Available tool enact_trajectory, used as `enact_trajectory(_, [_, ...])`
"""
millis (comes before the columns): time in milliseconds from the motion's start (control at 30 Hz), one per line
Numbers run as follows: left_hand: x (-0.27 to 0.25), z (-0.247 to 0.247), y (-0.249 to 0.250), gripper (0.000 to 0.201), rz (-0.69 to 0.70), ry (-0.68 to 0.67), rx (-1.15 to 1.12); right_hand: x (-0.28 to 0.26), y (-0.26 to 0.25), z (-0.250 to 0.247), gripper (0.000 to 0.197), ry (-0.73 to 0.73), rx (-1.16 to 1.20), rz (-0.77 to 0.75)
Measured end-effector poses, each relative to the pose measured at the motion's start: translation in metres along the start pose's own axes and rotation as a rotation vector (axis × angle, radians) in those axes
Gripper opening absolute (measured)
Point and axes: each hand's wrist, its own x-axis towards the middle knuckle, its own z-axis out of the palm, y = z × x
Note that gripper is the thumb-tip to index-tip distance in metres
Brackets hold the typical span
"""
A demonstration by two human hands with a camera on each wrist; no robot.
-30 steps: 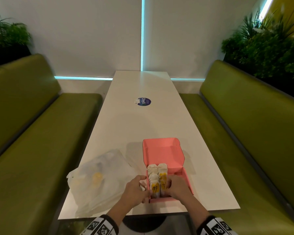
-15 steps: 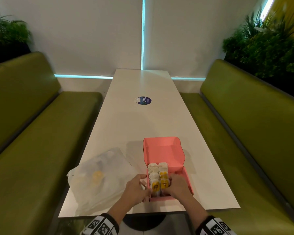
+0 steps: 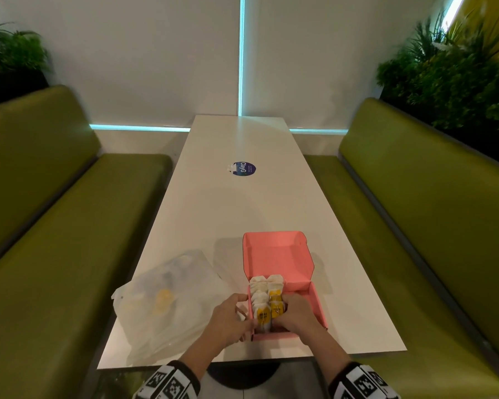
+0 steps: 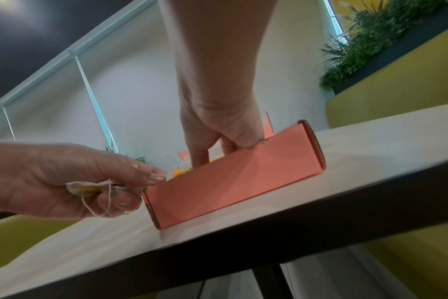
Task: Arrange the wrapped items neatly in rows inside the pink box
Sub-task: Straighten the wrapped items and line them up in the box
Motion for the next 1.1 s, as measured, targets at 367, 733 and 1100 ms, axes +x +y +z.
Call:
enact_trajectory(367, [-0.006, -0.006, -0.003, 0.056, 0.006, -0.010, 0.022, 0.003, -0.003, 0.012, 0.018, 0.027, 0.113, -0.005])
enact_trajectory(733, [-0.012, -0.026, 0.020, 0.061, 0.040, -0.015, -0.646, -0.013, -0.021, -0.020, 0.036, 0.258, -0.025, -0.135])
enact_trajectory(1100, [-0.019, -0.029, 0.047, 0.069, 0.069, -0.097, -0.837, -0.039, -0.062, -0.022, 0.016, 0.119, 0.137, -0.346])
